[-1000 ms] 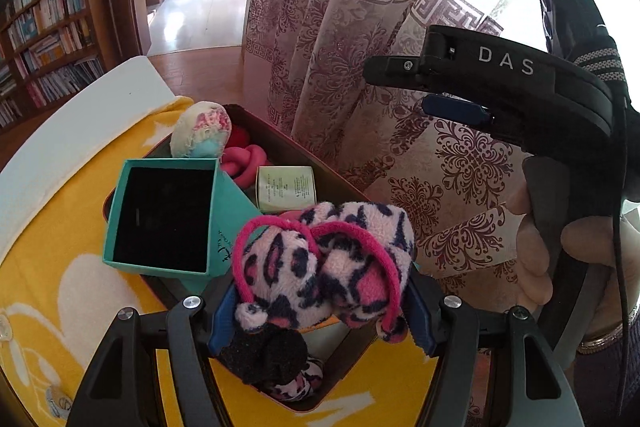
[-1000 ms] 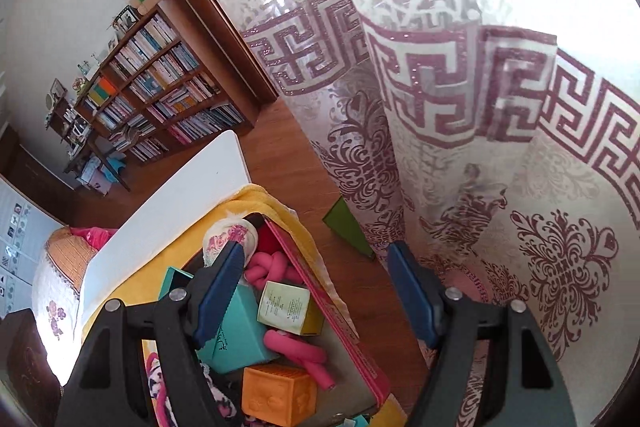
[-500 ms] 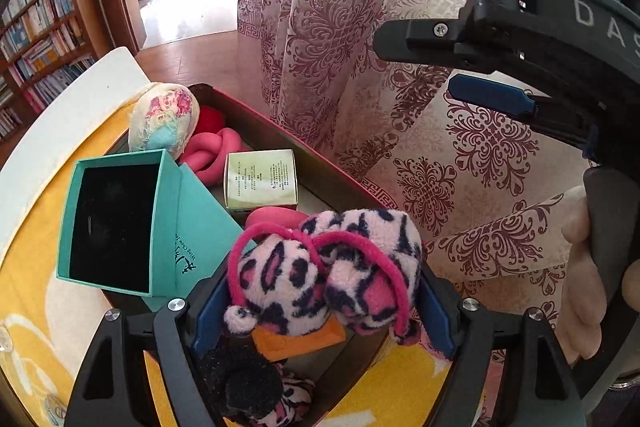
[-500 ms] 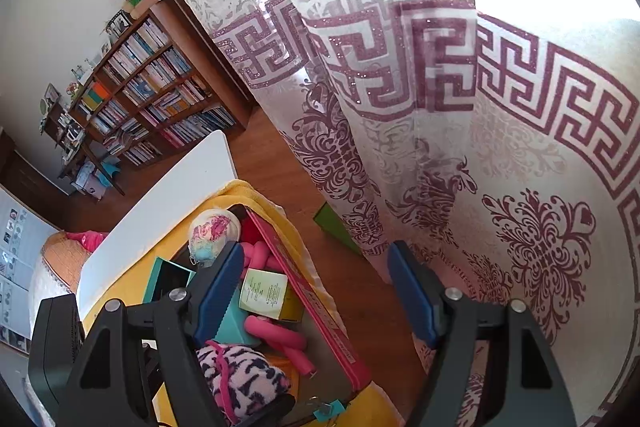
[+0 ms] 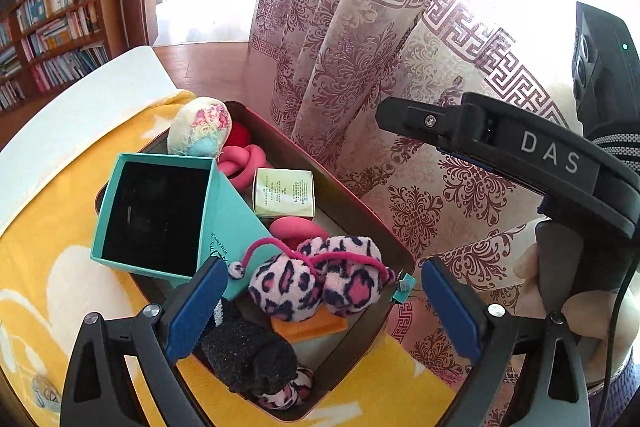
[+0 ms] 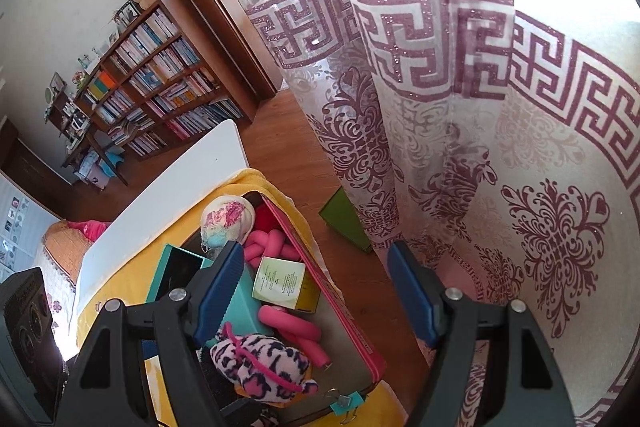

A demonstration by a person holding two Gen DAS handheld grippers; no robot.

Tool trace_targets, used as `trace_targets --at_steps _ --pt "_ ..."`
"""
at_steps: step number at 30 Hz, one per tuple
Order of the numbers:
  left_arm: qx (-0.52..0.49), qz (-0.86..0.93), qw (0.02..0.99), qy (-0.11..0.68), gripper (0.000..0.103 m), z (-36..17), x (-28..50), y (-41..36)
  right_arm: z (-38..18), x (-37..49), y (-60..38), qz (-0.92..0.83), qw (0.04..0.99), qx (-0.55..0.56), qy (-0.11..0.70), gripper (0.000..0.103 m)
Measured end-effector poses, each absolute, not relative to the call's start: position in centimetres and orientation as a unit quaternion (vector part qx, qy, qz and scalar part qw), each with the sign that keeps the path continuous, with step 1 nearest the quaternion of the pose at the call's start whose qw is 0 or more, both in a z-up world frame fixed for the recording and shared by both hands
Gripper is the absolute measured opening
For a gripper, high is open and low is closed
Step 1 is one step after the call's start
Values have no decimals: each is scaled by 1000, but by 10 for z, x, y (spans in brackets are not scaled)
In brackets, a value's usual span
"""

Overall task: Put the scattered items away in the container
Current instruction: 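Open both grippers to drop the leopard plush and sock ball into the tin, then withdraw both grippers back over the grey sock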

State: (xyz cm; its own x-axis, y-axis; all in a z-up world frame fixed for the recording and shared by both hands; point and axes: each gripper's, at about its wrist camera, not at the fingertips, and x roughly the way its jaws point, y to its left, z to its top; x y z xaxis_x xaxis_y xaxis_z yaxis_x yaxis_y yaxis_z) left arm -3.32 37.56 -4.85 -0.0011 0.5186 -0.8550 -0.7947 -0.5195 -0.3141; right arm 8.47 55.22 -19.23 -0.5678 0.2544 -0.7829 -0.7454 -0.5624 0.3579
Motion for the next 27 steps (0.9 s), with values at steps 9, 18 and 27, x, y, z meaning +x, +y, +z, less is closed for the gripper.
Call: trace_targets --at_steps 9,18,27 --pt "-537 720 431 91 99 -40 -48 304 -193 78 532 815 296 -354 351 78" --pt "-564 754 333 38 99 -60 -76 204 -182 45 484 835 247 -365 329 78" --pt "-582 778 236 -12 99 -78 -95 86 -166 -7 408 864 169 -385 277 78"
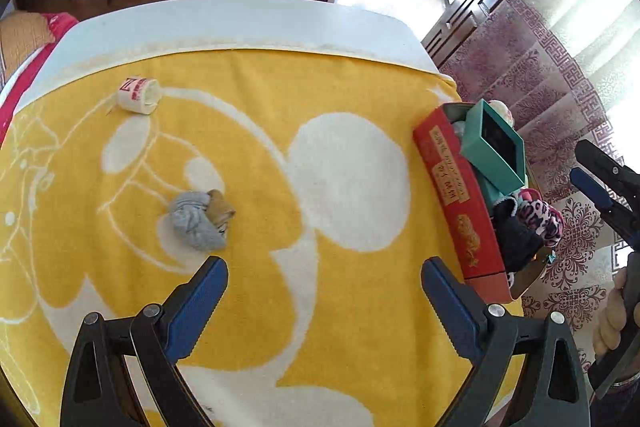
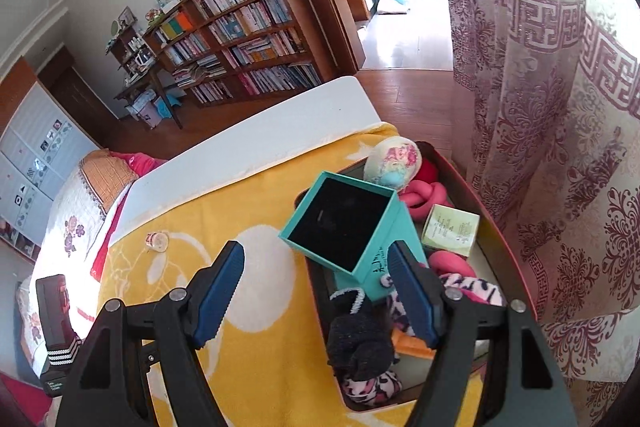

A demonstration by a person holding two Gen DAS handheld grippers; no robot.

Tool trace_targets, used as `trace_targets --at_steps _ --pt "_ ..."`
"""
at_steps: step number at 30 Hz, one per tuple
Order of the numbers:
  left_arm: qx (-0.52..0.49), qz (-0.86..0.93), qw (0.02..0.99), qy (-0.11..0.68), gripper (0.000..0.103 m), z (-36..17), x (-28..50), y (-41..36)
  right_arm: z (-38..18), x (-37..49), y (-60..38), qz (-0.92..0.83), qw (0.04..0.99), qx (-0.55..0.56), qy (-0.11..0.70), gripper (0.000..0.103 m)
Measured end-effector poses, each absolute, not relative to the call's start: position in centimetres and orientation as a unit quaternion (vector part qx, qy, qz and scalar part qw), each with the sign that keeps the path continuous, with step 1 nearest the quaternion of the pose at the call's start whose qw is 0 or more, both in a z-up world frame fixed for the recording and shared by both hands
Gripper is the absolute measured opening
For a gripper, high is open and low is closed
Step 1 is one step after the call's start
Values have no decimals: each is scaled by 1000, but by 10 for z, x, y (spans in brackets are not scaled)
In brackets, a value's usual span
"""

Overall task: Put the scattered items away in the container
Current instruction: 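Withdraw both grippers back over the grey sock, then lower the right gripper onto the grey sock and close it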

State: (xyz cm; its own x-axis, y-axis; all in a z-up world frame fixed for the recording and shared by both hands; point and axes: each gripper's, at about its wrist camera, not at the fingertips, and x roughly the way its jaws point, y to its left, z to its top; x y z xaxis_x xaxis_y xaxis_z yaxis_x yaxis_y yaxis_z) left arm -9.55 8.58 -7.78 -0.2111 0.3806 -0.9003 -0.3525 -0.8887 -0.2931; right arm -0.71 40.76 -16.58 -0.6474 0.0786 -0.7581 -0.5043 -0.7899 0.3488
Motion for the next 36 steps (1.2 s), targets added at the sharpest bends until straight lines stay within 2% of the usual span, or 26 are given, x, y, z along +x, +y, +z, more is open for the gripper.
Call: trace_targets --at_steps 7,14,23,36 --pt "-582 793 176 -41 99 -83 -115 4 -189 -50 343 860 113 -430 252 78" --pt "-584 795 154 -55 99 -90 -130 -45 -224 -89 276 844 65 -481 228 78" --pt "-584 798 144 -35 99 -96 -149 -80 -252 -144 215 832 39 -517 200 78" --pt "-570 809 146 -7 99 -94 -188 -102 -290 -190 181 810 52 -557 173 78"
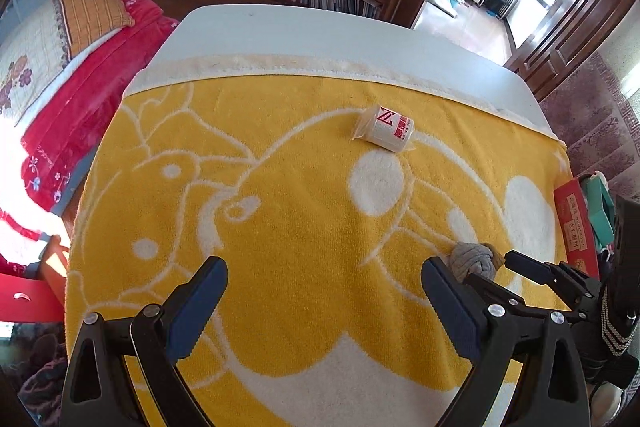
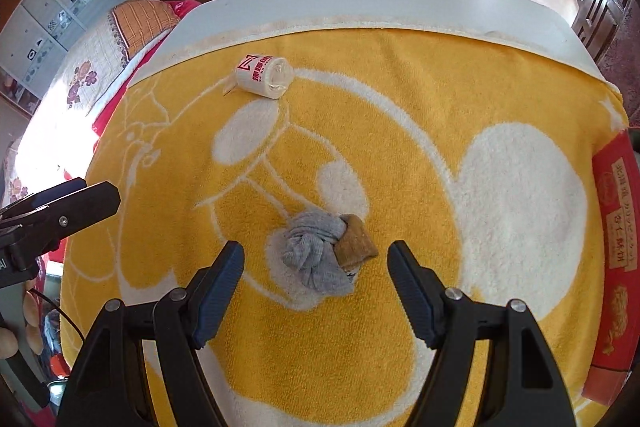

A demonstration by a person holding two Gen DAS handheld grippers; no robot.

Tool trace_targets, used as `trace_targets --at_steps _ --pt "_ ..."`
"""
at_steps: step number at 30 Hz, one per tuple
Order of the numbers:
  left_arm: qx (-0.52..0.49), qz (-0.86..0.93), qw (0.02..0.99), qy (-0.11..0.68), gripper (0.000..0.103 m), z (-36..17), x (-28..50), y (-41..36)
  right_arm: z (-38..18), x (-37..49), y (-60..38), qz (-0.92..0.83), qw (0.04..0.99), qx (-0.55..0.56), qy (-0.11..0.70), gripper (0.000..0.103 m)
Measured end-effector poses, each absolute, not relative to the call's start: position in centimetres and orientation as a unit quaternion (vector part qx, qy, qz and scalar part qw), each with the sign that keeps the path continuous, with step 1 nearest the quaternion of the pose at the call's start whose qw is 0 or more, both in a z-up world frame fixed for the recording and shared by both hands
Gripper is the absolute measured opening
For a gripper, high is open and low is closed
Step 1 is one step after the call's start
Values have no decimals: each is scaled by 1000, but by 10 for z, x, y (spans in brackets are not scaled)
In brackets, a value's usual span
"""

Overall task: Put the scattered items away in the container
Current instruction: 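Lower the right gripper onto the grey sock and close it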

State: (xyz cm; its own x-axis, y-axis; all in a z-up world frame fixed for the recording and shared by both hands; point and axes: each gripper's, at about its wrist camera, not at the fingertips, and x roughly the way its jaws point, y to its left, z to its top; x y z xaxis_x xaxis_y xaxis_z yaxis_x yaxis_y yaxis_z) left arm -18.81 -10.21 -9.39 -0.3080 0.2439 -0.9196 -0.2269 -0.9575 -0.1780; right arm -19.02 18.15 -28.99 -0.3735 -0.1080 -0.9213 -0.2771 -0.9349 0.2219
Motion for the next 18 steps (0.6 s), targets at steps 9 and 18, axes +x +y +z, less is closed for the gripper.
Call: trace_targets --at_steps 9,18 --pt "-572 805 161 -4 99 -101 -204 -101 -304 -202 183 794 65 -578 177 66" --pt "-576 799 172 5 99 -109 -212 -94 -310 -205 188 787 74 -585 181 56"
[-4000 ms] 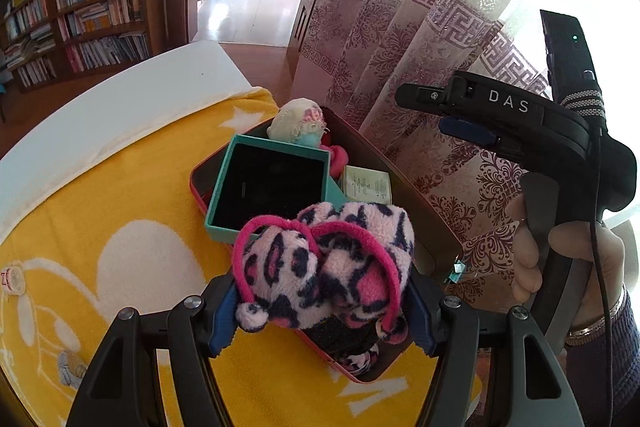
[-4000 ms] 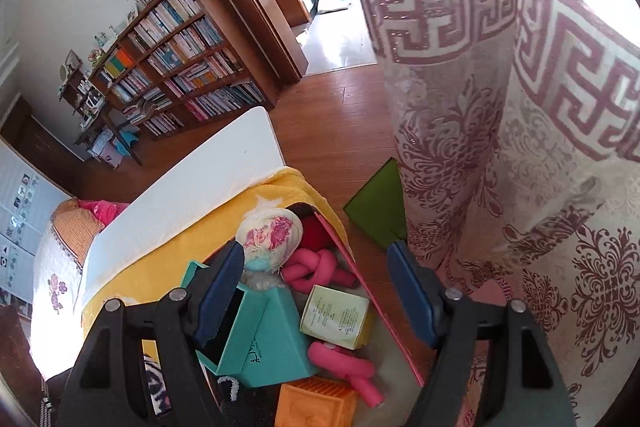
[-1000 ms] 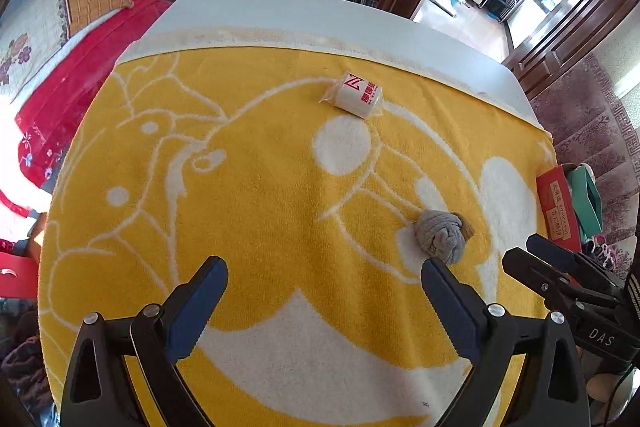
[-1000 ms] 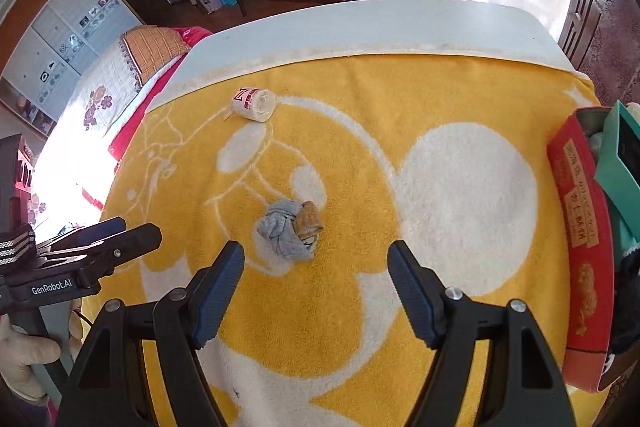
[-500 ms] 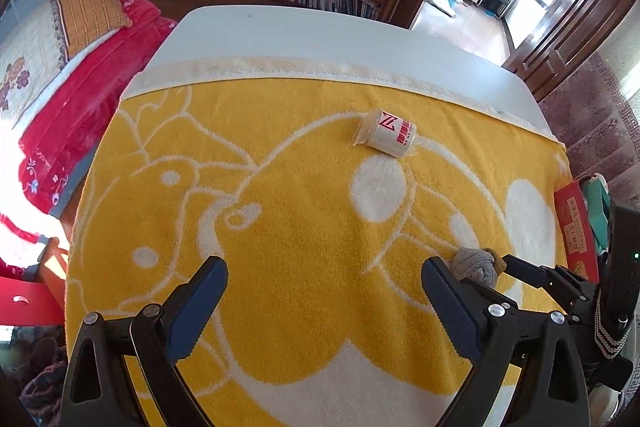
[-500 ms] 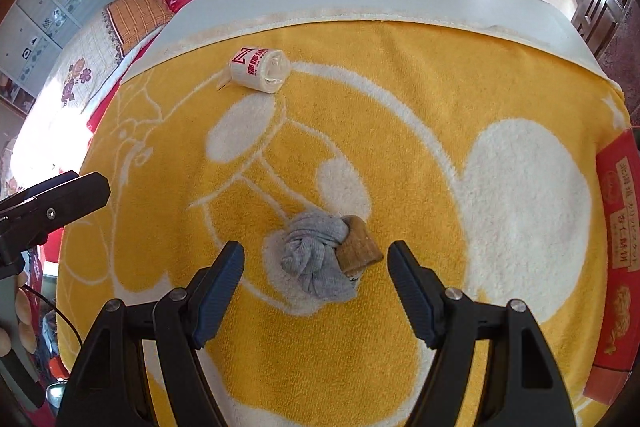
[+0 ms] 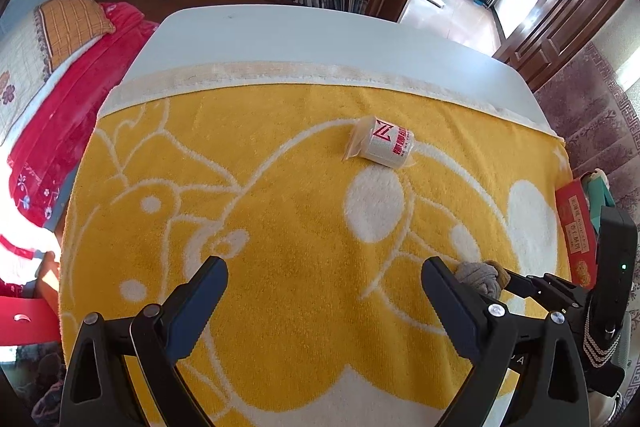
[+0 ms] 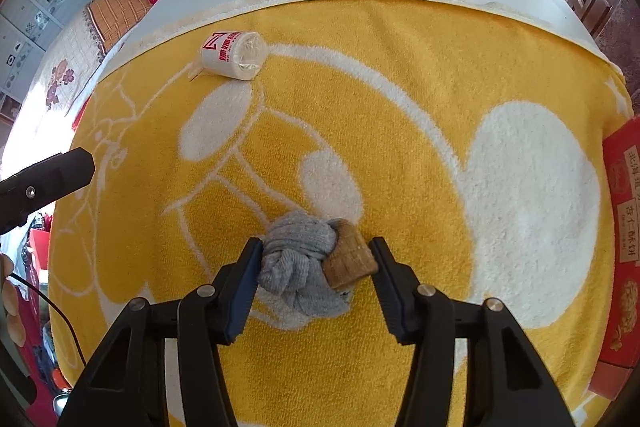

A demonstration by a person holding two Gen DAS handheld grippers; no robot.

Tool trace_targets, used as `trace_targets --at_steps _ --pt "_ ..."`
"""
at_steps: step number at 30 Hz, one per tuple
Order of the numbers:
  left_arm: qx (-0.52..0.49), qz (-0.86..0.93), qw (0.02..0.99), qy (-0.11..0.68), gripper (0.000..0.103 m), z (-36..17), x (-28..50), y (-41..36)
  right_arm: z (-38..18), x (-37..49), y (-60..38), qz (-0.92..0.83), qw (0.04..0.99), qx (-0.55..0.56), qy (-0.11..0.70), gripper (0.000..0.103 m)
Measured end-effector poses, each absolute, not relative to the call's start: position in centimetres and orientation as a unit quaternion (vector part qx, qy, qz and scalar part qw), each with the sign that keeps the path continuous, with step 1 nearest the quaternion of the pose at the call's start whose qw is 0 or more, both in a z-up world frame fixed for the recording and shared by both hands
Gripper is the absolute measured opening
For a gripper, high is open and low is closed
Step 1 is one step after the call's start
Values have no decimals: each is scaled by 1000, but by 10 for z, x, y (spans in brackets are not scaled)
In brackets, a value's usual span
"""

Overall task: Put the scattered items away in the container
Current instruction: 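Lower the right gripper onto the grey sock and close it, then grasp the white medicine bottle with the left gripper while right holds the grey sock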

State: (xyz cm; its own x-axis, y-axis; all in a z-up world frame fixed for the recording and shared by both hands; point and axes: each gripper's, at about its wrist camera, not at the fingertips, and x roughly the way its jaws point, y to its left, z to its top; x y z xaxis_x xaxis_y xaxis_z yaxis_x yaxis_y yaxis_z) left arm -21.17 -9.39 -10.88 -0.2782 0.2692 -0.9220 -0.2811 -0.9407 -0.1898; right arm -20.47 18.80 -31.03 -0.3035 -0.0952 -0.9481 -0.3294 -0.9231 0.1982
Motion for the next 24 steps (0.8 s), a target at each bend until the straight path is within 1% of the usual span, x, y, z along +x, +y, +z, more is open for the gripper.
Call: trace_targets --at_steps 1,4,12,24 --pt "-576 799 173 6 99 -110 -213 -93 -310 -205 188 787 74 -586 180 53" --pt "-577 797 178 4 99 -112 -216 -90 -308 -205 187 788 77 -587 169 50" --pt "-575 796 190 -2 99 -120 -242 -74 -298 -190 199 790 91 -575 193 50" --pt "-568 789 229 46 99 -136 -284 -23 -283 -162 221 793 119 -552 228 50"
